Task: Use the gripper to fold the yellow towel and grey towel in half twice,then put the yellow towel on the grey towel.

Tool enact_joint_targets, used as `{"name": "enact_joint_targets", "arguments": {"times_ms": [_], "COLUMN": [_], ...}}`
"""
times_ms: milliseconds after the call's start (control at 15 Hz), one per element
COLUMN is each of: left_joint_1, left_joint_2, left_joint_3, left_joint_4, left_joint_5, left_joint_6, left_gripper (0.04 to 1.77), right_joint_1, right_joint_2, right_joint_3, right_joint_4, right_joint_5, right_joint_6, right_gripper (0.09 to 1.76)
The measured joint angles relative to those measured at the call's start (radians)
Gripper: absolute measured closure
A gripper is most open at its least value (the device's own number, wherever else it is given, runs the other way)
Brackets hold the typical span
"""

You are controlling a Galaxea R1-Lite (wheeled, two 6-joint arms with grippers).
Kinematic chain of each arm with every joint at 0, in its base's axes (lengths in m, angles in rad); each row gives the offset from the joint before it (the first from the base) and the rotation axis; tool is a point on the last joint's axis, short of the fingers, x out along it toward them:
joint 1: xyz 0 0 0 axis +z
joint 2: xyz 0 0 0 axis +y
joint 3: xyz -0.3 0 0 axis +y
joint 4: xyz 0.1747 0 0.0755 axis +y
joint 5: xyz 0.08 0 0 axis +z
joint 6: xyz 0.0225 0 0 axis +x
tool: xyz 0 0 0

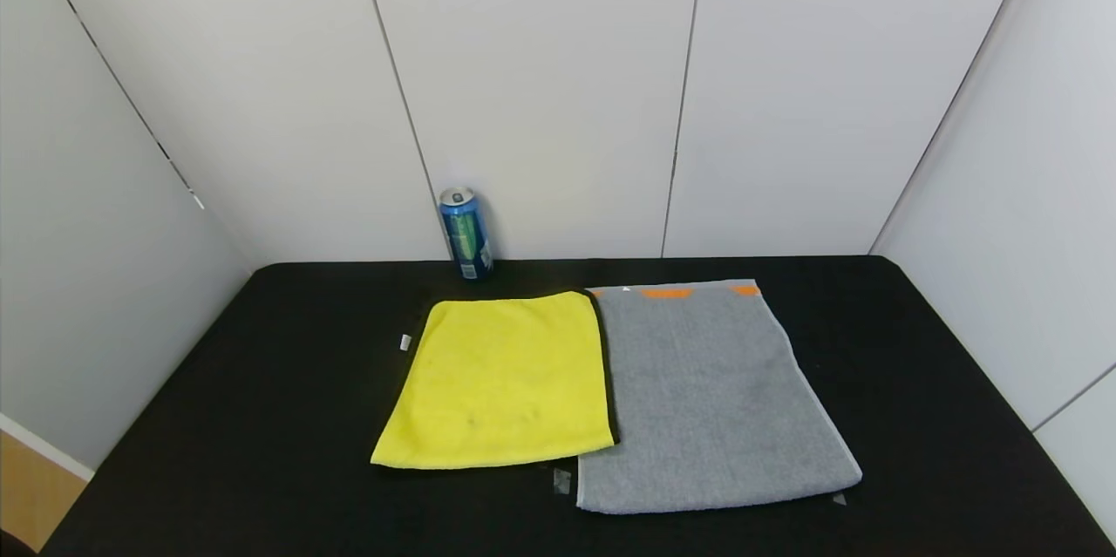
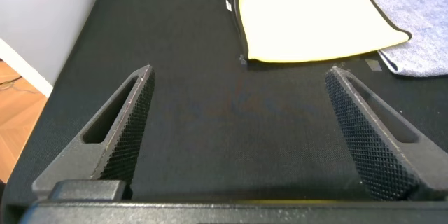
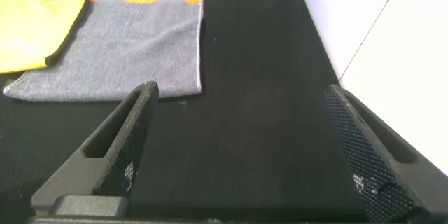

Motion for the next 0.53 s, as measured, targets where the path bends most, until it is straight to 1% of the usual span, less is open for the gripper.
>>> {"name": "enact_joint_targets", "arguments": {"times_ms": [533], "left_joint_1": [0.000], "left_joint_2": [0.000], "left_joint_3": [0.000], "left_joint_4": [0.000], "left_joint_5": [0.000], "left_joint_6": [0.001], "left_gripper": [0.09], "right_joint_1": [0.000], "right_joint_2": [0.000], "right_joint_3": [0.000], "right_joint_4": [-0.001], "right_joint_5": [0.001], "right_joint_6": [0.001], "right_gripper": [0.14]}}
